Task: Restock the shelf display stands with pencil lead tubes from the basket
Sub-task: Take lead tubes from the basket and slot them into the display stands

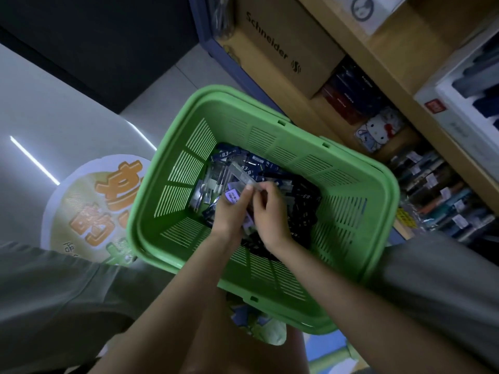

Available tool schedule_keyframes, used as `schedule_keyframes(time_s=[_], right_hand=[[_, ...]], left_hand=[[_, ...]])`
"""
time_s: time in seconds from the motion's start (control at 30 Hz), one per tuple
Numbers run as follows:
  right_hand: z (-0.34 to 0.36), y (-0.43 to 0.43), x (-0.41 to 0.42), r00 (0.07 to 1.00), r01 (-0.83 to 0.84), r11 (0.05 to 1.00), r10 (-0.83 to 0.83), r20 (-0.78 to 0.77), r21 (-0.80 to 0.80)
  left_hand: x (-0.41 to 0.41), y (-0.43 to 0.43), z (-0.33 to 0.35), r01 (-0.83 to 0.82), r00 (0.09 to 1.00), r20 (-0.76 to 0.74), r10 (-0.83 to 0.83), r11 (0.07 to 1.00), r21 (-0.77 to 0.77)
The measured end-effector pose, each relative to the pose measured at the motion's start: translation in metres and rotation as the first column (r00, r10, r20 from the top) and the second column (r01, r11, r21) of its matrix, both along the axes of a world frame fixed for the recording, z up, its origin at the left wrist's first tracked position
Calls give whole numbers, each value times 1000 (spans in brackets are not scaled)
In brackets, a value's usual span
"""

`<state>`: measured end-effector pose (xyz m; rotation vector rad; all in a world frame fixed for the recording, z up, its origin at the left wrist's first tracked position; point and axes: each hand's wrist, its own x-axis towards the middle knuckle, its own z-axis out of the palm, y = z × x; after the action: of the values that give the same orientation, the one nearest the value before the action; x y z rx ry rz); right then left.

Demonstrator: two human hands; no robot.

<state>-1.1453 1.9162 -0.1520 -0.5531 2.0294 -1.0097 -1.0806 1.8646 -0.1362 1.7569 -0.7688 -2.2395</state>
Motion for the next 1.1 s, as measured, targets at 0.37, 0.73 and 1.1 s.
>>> schedule_keyframes(time_s=[0.37, 0.73, 1.1], right_hand=[[-1, 35, -19, 819, -552, 830, 522, -240, -78], [-67, 70, -39, 725, -660, 554, 646, 237, 507], [-74, 58, -25, 442, -748, 220, 869, 223, 626]], left_hand=[[15, -11, 7, 244, 968, 113, -226, 952, -184], [28, -21, 17, 472, 866, 289, -409, 859, -199], [38, -26, 17, 487, 854, 327, -404, 842, -231]])
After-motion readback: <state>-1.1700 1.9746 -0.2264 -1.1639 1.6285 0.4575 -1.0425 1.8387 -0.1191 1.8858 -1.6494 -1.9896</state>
